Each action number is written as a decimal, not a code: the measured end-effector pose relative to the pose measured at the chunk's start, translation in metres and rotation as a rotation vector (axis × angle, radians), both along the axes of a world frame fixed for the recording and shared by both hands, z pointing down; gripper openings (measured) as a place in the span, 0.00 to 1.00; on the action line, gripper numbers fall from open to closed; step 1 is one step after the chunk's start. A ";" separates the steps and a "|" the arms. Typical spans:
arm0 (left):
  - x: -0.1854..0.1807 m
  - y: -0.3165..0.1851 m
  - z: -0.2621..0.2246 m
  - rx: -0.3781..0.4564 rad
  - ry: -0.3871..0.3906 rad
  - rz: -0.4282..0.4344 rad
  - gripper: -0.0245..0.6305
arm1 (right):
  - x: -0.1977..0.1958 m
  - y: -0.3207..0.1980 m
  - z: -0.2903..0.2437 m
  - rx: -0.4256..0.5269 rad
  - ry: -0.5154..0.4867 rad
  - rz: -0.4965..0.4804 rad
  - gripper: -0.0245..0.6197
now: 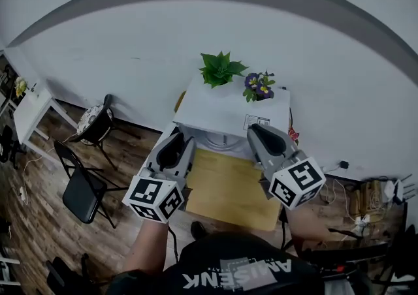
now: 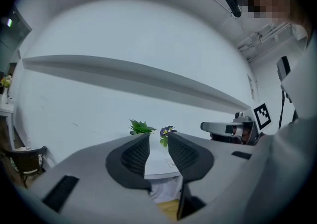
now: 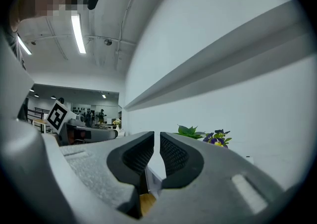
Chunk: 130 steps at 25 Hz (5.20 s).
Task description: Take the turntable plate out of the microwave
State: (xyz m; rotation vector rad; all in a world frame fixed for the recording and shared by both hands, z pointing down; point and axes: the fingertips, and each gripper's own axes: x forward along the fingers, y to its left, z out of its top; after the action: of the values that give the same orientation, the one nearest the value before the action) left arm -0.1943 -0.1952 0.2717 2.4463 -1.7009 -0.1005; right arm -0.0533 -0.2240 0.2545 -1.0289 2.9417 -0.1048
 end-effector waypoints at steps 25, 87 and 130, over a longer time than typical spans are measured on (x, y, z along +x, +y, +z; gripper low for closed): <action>-0.014 -0.032 0.097 -0.203 0.149 0.130 0.36 | 0.004 -0.019 0.104 -0.276 -0.054 0.223 0.45; 0.003 -0.163 0.419 -0.851 0.766 -0.237 0.45 | -0.019 -0.108 0.412 -1.103 -0.469 0.530 0.50; 0.011 -0.068 0.401 -0.860 0.908 -0.060 0.11 | -0.048 -0.103 0.414 -1.138 -0.688 0.396 0.20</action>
State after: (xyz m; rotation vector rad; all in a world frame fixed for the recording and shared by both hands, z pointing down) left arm -0.1831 -0.2627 0.6732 1.3721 -1.0595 -0.3383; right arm -0.1017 -0.3273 0.6688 -1.2165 1.8583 -1.7984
